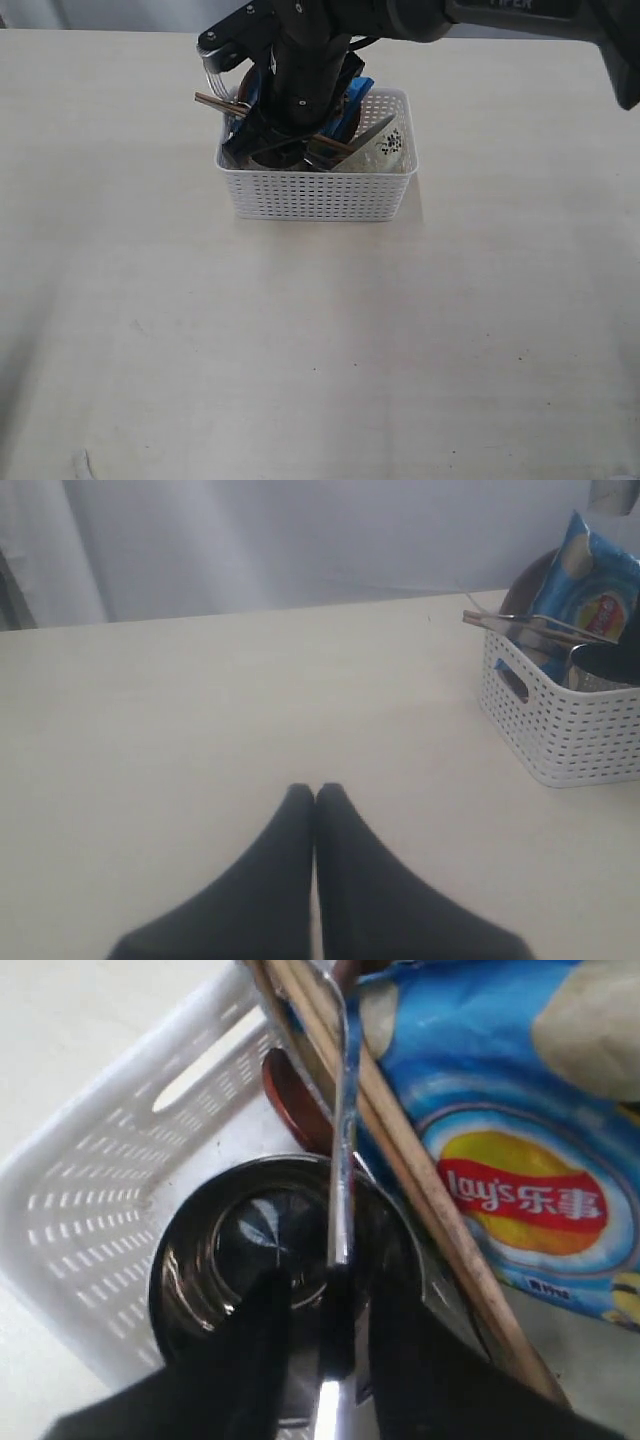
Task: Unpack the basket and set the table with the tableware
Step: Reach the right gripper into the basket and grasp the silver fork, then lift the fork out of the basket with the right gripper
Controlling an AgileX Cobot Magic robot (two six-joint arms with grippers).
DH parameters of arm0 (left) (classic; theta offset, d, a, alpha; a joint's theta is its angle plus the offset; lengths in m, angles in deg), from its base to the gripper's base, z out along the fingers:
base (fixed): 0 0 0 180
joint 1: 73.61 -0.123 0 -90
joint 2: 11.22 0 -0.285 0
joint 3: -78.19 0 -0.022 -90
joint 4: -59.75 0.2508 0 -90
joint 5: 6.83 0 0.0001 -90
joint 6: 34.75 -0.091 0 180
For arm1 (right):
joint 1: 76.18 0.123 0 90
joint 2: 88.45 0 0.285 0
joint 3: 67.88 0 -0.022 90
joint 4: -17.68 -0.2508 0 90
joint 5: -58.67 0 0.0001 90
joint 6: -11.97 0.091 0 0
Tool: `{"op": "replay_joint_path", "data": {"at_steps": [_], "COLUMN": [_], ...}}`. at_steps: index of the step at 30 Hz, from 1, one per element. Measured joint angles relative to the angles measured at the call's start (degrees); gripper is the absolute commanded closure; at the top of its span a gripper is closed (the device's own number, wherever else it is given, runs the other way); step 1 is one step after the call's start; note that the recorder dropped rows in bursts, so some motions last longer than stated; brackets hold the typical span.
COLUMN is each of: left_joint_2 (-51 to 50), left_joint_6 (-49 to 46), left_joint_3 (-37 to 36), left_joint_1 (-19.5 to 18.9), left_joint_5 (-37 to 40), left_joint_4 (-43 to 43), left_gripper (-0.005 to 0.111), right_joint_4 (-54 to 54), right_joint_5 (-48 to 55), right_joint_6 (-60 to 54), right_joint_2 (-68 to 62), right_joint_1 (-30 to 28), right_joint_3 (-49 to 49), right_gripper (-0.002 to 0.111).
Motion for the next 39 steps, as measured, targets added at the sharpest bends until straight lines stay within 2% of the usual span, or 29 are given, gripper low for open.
{"op": "replay_joint_path", "data": {"at_steps": [3, 20, 30, 39], "left_joint_2": [0.0, 0.0, 0.0, 0.0], "left_joint_6": [0.0, 0.0, 0.0, 0.0], "left_joint_3": [0.0, 0.0, 0.0, 0.0], "left_joint_1": [0.0, 0.0, 0.0, 0.0], "left_joint_5": [0.0, 0.0, 0.0, 0.0], "left_joint_4": [0.0, 0.0, 0.0, 0.0], "left_gripper": [0.107, 0.107, 0.107, 0.107], "right_joint_4": [0.0, 2.4, 2.8, 2.8], "right_joint_5": [0.3, 1.0, 1.2, 5.8], "right_joint_6": [0.0, -0.7, -0.4, 1.4], "right_joint_2": [-0.3, 0.3, 4.9, 10.9], "right_joint_1": [0.0, 0.0, 0.0, 0.6], "right_joint_3": [0.0, 0.0, 0.0, 0.0], "right_gripper": [0.109, 0.109, 0.109, 0.109]}}
